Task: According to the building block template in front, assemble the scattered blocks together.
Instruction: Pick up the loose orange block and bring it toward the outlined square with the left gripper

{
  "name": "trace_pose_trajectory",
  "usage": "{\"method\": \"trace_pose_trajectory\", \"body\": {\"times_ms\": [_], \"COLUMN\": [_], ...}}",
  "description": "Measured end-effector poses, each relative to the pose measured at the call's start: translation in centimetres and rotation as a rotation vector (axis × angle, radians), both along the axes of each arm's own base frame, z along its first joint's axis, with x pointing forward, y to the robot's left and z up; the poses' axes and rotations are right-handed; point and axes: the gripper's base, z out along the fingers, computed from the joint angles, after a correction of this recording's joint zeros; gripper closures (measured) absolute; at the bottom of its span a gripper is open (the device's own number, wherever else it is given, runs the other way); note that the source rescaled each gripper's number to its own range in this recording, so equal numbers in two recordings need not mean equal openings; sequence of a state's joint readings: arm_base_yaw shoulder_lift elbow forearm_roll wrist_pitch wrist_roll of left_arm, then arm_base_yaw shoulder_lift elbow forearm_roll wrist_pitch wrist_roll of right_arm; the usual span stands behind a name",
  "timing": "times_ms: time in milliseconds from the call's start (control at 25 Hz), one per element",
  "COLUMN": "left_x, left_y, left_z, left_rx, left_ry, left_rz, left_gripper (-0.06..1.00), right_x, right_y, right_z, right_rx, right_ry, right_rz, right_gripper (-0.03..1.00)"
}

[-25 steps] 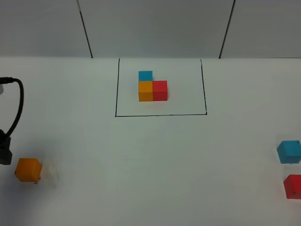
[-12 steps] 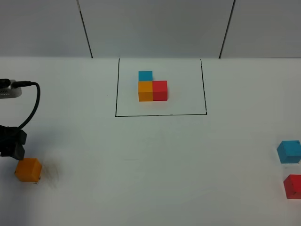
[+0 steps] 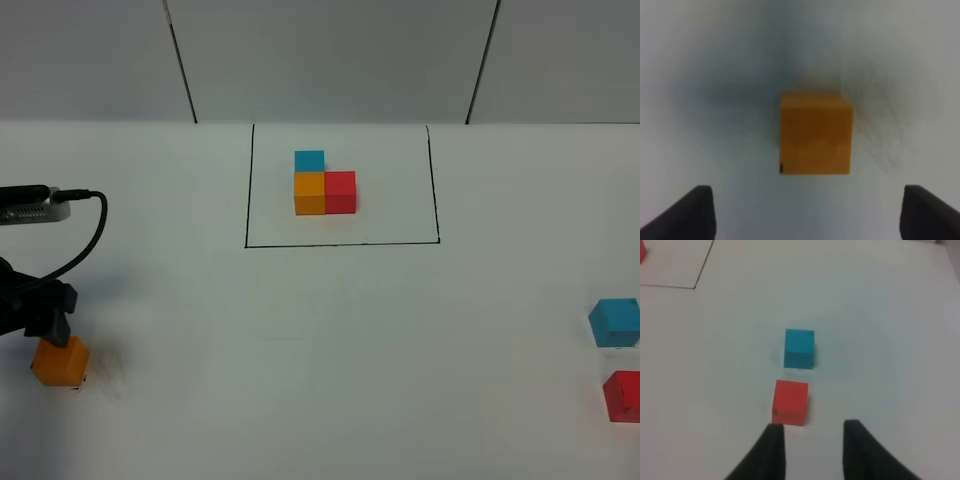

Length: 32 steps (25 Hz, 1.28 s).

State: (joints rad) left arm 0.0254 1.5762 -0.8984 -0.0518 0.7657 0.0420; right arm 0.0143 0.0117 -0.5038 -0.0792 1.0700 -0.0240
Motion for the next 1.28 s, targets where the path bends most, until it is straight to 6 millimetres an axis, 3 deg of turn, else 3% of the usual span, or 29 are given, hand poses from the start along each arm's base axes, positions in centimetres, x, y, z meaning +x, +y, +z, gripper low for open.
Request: {"method": "trace_pose_trajectory", "body": {"times_ms": [960,1080,1160,1280], "left_x": [2.1,2.1,2.1,2.2], "left_y": [0.0,0.0,0.0,0.0], "left_z": [-6.1,-6.4,-6.4,-6.4], "left_rx": [-0.009,-0.009,-0.008,-0.01], "left_ry": [0.09,0.097,0.095,0.086], "left_rz": [0.015,0.015,0.016,0.018], "left_gripper": [0.3,0.43,0.6,0.94], "right_x": [0.0,0.0,0.0,0.0], "right_y": [0.0,0.0,0.0,0.0], "right_z": [0.0,0.0,0.0,0.0], "right_rx": [-0.001,-0.001,-0.001,-0.001], "right_ry": [0.0,0.0,0.0,0.0], "right_rz": [0.0,0.0,0.0,0.0], "right_gripper": [0.96,0.96,0.96,0.96]}}
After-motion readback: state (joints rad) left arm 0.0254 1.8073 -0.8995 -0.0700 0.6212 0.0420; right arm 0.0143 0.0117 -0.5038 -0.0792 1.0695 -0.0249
